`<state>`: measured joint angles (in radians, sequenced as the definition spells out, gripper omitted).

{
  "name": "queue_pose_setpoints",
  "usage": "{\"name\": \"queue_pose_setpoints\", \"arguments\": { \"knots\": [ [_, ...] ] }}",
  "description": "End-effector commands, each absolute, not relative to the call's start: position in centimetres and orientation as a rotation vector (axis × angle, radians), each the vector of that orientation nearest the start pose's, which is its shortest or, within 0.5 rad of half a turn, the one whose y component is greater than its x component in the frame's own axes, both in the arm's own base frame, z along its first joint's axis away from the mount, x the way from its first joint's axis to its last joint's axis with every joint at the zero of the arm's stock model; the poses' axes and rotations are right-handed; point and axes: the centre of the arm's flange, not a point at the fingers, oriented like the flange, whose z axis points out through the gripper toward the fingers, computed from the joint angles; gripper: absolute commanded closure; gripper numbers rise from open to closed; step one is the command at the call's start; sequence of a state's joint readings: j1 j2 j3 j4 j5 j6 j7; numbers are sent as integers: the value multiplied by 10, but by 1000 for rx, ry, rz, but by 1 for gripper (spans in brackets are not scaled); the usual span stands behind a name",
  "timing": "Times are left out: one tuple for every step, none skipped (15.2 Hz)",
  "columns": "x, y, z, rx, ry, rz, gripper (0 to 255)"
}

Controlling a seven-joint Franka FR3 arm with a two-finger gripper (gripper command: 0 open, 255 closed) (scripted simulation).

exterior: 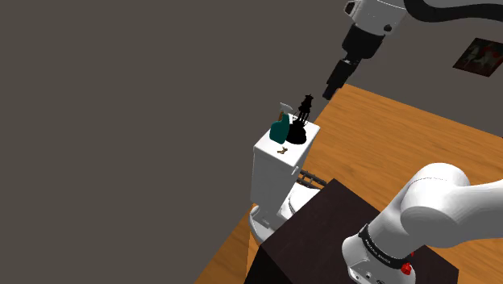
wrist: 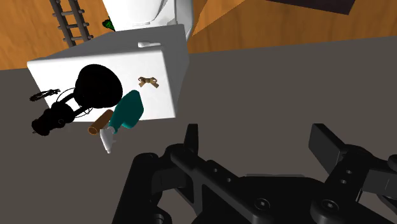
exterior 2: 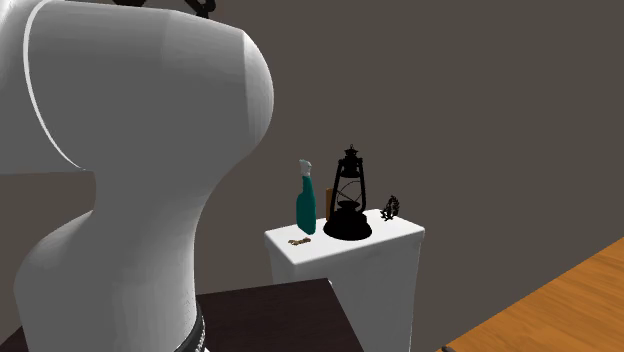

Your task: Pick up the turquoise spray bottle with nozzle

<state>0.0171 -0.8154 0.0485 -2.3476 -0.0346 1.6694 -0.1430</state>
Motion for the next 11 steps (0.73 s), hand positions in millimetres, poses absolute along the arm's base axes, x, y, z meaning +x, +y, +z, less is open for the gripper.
{"name": "queue_pose_setpoints", "arguments": {
  "knots": [
    [308,22,613,-3195,-316,-214,0],
    [317,14,606,-3194,-313,-211,0],
    [326,6,600,-3193,-310,-208,0],
    [335,-1,594,-3192,-308,-205,0],
    [344,-9,587,-3192,-305,-201,0],
    [353,-17,581,-3191,-303,-198,0],
    [361,-25,574,-3190,-300,-195,0],
    [370,-33,568,-3189,-297,-192,0],
    [379,-41,561,-3188,-295,-189,0],
    [388,-49,554,-3187,-292,-185,0],
    [396,-56,548,-3186,-290,-182,0]
  ]
}}
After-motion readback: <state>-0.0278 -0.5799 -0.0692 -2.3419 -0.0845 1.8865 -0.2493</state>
